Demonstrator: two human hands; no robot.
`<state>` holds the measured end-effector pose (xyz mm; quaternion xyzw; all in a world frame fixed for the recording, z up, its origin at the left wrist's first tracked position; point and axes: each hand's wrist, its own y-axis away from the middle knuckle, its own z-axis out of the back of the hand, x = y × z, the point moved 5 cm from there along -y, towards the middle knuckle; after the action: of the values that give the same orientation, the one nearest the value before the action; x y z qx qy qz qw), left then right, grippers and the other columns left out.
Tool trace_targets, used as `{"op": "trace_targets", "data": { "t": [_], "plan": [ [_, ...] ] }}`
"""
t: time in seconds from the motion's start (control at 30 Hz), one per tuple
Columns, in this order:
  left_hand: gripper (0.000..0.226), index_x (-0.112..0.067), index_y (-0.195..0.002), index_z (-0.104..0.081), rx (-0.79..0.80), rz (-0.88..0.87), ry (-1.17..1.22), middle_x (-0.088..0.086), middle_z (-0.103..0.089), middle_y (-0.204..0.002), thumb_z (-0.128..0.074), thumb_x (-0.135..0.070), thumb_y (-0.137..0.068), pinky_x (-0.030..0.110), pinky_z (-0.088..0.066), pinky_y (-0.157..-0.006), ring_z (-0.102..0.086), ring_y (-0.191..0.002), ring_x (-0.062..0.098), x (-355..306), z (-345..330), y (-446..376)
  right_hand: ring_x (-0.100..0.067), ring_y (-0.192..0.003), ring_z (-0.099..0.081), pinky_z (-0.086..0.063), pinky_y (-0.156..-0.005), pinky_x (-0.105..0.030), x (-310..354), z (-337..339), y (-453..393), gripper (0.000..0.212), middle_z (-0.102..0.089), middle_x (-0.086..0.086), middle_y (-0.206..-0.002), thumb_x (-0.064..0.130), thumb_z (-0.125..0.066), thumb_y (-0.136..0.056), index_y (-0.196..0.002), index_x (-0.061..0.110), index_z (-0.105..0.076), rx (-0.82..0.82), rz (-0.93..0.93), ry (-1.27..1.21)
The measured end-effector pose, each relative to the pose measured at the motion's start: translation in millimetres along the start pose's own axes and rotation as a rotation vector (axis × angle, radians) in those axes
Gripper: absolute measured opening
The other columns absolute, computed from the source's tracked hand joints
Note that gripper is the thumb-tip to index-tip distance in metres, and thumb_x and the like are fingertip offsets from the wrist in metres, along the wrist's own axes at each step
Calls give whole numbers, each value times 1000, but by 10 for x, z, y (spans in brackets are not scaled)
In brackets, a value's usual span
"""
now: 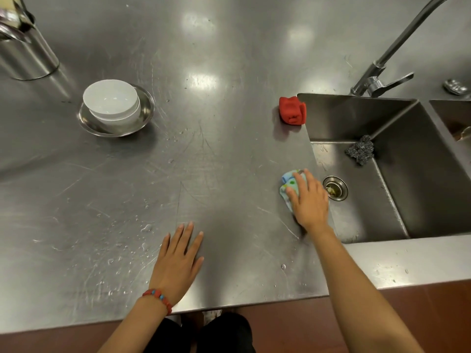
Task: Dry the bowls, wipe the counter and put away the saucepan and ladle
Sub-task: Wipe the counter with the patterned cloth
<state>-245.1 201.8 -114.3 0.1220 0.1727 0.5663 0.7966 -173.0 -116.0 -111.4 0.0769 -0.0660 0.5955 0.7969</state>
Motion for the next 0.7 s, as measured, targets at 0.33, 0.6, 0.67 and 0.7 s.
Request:
{"op": "trace_targets", "data": {
  "t": [0.33, 0.6, 0.67, 0.7],
  "plan": [
    [77, -9, -116, -63, -29, -26, 6, 18, -60, -124, 5, -39, -96, 55, -47, -86, -57, -112, 38, 26, -21, -1, -26, -124, -40, -37, -100, -42, 542, -234, 1527, 53, -46, -4, -141, 54, -20, -93, -132, 28, -45, 67, 117, -6],
    [78, -10, -117, -63, -50, -48, 7, 18, -60, -125, 5, -40, -96, 47, -37, -102, -57, -113, 37, 34, -28, 9, -28, -124, -42, -34, -99, -41, 52, -72, 1000, 54, -42, -6, -144, 52, -25, -91, -133, 24, -45, 20, 31, 25],
    [78, -11, -118, -62, -52, -42, 1, 17, -59, -126, 6, -41, -95, 44, -30, -107, -56, -114, 36, 41, -21, 16, -30, -128, -39, -31, -102, -44, -67, 8, 687, 52, -36, -6, -148, 51, -29, -93, -135, 23, -42, -22, -106, -9],
    [78, -11, -118, -63, -45, -37, -6, 17, -59, -126, 6, -40, -96, 46, -38, -102, -57, -114, 36, 41, -19, 16, -31, -129, -37, -29, -103, -45, -74, 36, 580, 52, -34, -7, -148, 51, -30, -93, -135, 21, -41, -38, -150, -12]
  ]
}}
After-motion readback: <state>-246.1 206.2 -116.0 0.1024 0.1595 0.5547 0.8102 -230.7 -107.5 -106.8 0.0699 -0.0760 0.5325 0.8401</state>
